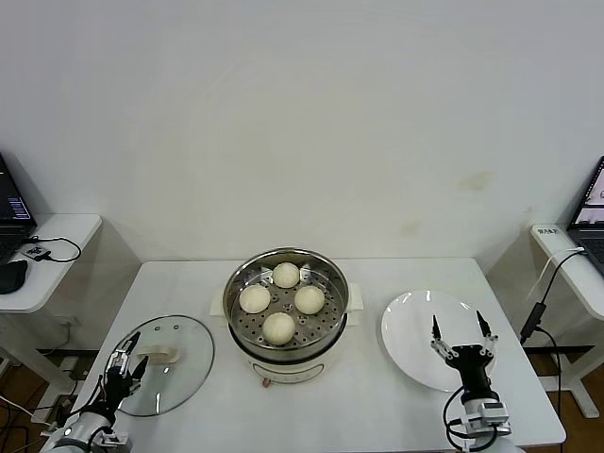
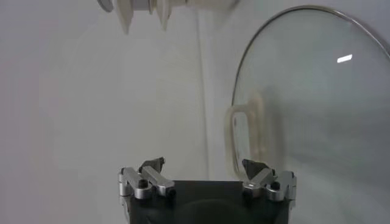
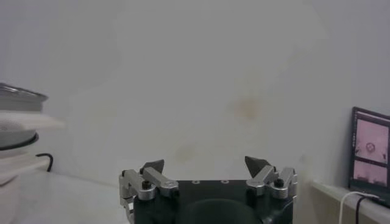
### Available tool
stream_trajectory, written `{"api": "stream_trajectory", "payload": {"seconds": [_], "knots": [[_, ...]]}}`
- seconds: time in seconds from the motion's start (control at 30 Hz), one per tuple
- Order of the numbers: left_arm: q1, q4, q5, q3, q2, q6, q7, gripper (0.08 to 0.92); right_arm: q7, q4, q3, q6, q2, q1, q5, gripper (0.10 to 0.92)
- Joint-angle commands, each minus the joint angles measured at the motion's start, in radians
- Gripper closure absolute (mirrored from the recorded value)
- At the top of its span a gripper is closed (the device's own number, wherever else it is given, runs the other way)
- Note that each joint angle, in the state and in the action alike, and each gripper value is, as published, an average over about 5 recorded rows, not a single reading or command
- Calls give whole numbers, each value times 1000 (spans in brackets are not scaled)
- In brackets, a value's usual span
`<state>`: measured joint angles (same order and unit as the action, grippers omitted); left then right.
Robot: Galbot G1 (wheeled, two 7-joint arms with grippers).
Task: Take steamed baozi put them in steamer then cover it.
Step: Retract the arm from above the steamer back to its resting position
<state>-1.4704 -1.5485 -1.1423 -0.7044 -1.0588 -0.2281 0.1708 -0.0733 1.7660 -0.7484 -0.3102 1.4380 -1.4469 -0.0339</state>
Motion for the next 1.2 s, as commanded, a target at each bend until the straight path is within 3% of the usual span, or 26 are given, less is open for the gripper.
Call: {"api": "stream_trajectory", "payload": {"seconds": [0.03, 1.2], "knots": [[24, 13, 5, 18, 6, 0, 3, 177, 0, 1, 4, 0, 3, 0, -3, 203], [119, 81, 76, 76, 9, -16, 29, 179, -2, -3, 34, -1, 28, -3, -26, 203]]}}
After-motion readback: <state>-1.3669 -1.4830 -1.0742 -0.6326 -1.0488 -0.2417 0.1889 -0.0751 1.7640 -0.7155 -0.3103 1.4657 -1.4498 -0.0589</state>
